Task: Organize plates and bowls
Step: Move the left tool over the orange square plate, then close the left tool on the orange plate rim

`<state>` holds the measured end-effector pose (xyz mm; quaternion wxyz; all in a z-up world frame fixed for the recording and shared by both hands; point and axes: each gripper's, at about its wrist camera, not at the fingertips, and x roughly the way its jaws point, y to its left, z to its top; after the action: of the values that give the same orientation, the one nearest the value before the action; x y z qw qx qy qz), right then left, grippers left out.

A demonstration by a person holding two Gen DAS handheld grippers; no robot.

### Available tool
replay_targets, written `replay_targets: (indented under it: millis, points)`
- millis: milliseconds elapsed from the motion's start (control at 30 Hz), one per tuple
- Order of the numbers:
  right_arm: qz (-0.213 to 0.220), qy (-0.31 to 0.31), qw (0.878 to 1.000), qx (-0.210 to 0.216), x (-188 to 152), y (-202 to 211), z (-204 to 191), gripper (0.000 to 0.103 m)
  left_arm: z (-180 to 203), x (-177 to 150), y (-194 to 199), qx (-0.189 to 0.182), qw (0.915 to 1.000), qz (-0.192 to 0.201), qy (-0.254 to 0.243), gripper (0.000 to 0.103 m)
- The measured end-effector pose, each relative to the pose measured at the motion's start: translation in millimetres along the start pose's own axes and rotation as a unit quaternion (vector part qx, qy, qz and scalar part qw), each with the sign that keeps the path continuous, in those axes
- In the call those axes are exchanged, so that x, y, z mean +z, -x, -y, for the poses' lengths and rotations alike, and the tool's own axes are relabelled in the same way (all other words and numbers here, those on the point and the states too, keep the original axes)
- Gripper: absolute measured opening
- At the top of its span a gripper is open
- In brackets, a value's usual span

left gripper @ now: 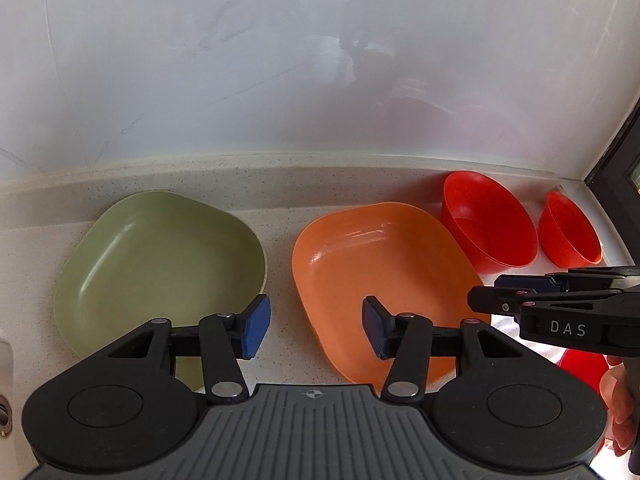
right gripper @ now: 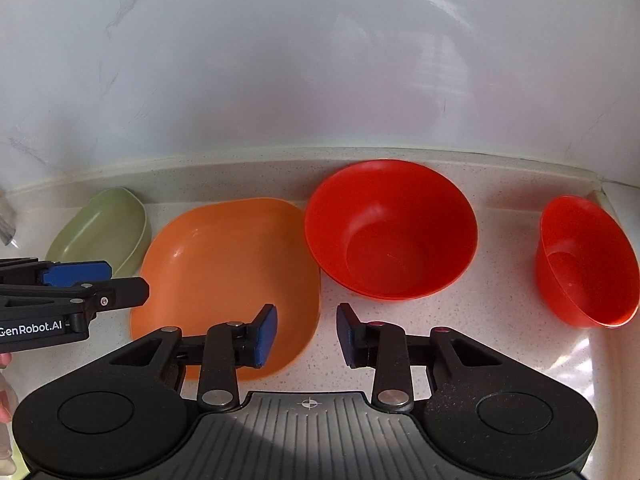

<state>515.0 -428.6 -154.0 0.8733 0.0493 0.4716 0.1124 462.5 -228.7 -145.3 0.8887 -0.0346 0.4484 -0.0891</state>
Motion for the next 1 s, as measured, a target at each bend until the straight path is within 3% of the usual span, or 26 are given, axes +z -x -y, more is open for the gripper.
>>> replay_targets:
  millis: [367, 433, 600, 1000]
  points:
    - [-0.021, -0.008, 1.000, 0.008, 8.1, -18.4, 0.2, 0.028, -6.6, -2.8, -17.1, -0.019, 0.9995, -0.020, 0.016, 0.030]
    - [-0.022, -0.011, 1.000, 0.006, 9.5, -21.0, 0.6, 0.027, -5.2, -2.3, -17.2, -0.015, 0.9996, -0.023, 0.011, 0.022]
    - [-0.026, -0.018, 0.999, 0.008, 11.1, -23.7, 2.5, 0.011, -3.2, -0.2, -25.0, -0.002, 0.9996, -0.026, 0.010, 0.013]
    - [-0.033, -0.009, 0.999, -0.004, 10.0, -29.8, -1.6, 0.007, 0.8, -2.9, -29.1, 0.004, 0.9997, -0.022, 0.001, 0.010]
